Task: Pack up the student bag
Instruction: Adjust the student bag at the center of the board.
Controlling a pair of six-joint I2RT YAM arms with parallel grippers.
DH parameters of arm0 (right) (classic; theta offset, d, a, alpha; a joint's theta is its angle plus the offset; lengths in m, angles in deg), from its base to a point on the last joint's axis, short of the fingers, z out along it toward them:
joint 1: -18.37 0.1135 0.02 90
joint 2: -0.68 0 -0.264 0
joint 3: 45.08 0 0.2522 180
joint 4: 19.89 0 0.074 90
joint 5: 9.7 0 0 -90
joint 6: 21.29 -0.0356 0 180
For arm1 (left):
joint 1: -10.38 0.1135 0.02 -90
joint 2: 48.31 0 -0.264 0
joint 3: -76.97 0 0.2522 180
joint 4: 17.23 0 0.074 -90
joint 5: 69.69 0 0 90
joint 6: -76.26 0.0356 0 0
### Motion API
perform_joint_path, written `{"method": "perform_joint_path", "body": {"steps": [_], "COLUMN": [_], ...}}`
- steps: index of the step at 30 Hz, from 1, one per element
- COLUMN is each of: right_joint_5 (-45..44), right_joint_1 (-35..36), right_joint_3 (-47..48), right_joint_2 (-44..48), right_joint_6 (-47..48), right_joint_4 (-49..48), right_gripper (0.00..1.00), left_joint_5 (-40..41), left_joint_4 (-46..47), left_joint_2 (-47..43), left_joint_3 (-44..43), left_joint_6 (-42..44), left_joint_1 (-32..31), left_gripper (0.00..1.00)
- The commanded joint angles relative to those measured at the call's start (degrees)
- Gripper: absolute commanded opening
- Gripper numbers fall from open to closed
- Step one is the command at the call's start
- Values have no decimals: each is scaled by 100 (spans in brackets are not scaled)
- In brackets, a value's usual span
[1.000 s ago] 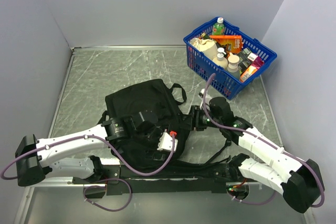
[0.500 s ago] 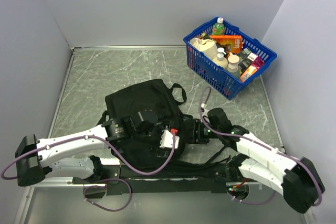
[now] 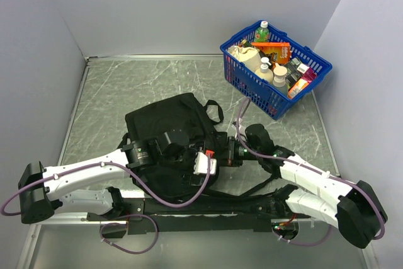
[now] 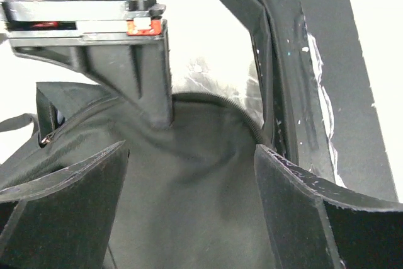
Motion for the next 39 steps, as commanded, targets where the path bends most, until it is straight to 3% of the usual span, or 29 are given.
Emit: {"method": "perform_joint_path", "body": {"steps": [1,7,12,13,15,20,23,27,29,32,34,39], "right_joint_5": [288,551,429,394,332,648,631,587,578,587,595,631], "right_joint_1": [38,56,56,38,38,47,38,30,21,-23,-23,3], "right_joint_3": [648,1395,1686,1634,1511,1115,1088,1298,1518,2106,2441,2250], "right_joint_2": [44,-536,-222,-142,-18,-35,-35,-211,-429,-728,-852,-765], "right_joint_6": [-409,-550,-155,-50,-40,-233,-339,-716,-883,-1042,-1077,-1375], "right_joint_4": [-726,106,1528,1662,1839,1488,1304,707,365,205,196,-40], "right_gripper": [0,0,12,19,25,29,26,4,0,0,0,0], "left_joint_5": [70,201,491,492,431,255,228,158,17,-71,-88,578], "left_joint_4": [143,-130,-25,27,19,-7,36,37,-24,-69,-130,158], "left_joint_2": [-59,-200,-411,-446,-472,-543,-543,-516,-481,-446,-455,-499], "left_joint_3": [-447,-457,-87,-52,1,54,71,-51,-201,-280,-306,-70], "left_joint_6": [-553,-572,-124,-105,-96,-184,-184,-342,-508,-684,-668,-772], "left_joint_1": [-36,-18,17,26,35,52,70,78,78,78,78,78], "left_gripper": [86,82,83,83,83,83,83,83,84,86,96,96]}}
